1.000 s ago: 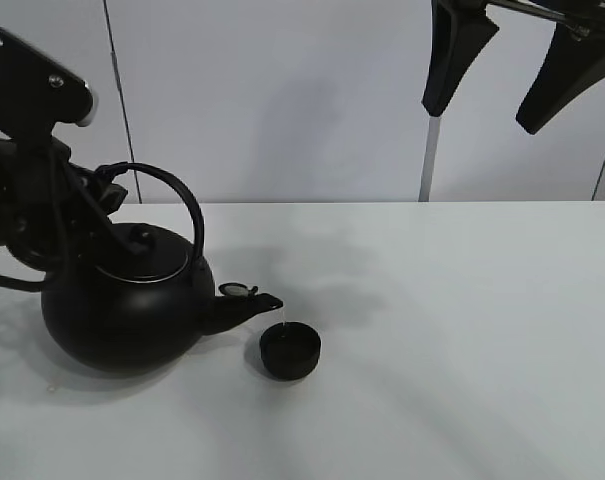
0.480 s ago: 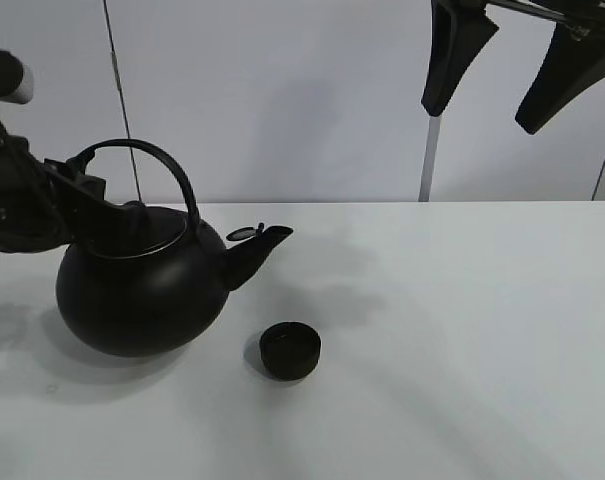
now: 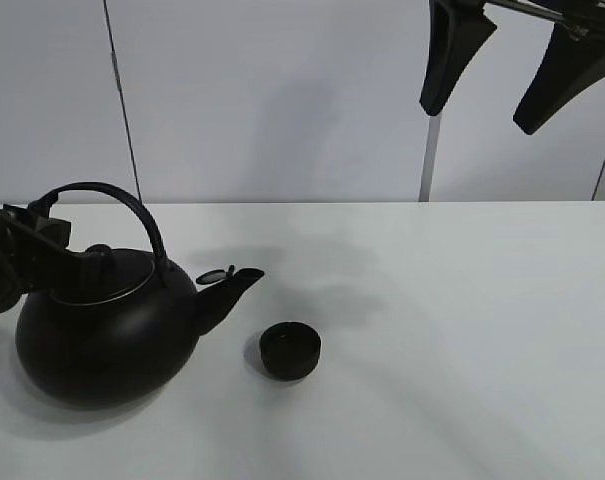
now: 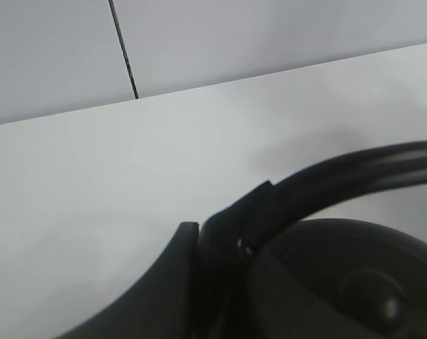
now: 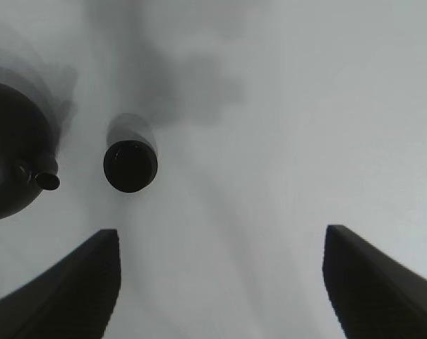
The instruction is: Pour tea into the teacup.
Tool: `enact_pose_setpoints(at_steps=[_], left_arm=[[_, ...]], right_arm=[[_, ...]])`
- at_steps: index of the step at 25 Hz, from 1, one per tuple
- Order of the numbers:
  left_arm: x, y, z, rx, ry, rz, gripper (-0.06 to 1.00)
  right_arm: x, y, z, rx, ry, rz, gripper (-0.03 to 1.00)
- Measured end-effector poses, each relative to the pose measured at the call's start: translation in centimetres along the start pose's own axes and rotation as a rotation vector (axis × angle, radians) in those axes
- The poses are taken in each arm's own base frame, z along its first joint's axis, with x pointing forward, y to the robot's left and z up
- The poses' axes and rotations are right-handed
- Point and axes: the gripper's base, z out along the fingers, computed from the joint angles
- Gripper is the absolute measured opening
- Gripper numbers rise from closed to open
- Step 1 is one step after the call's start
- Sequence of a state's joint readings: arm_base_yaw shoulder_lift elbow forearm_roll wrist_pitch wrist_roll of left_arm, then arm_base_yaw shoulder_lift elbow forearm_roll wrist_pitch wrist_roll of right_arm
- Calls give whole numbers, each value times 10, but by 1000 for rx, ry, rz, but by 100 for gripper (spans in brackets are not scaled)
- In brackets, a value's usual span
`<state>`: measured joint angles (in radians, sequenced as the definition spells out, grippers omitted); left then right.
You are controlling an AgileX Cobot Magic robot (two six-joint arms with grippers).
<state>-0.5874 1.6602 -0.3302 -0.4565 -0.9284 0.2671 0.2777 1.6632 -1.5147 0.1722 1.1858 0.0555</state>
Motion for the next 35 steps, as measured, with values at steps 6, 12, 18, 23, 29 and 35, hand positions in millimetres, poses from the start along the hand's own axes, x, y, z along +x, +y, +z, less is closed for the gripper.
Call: enact_pose_setpoints(at_steps=[6,12,18,23,29,35], left_arm=[[-1,4,0,-37,-10,-25,10],[0,6,-1,-65,-4,-47,10],[11,5,6,-83,6,-40,10],[15,5,7,-95,-2,-48,10],[15,5,7,-97,-3,-50,10],[15,5,6,-98,-1,-50,10]], right_arm=[[0,0,0,0,2,0,55],[0,0,0,0,3,0,55],[1,0,0,0,8,0,55],[1,0,0,1,9,0,55],[0,0,0,0,4,0,55],[0,0,0,0,3,0,55]])
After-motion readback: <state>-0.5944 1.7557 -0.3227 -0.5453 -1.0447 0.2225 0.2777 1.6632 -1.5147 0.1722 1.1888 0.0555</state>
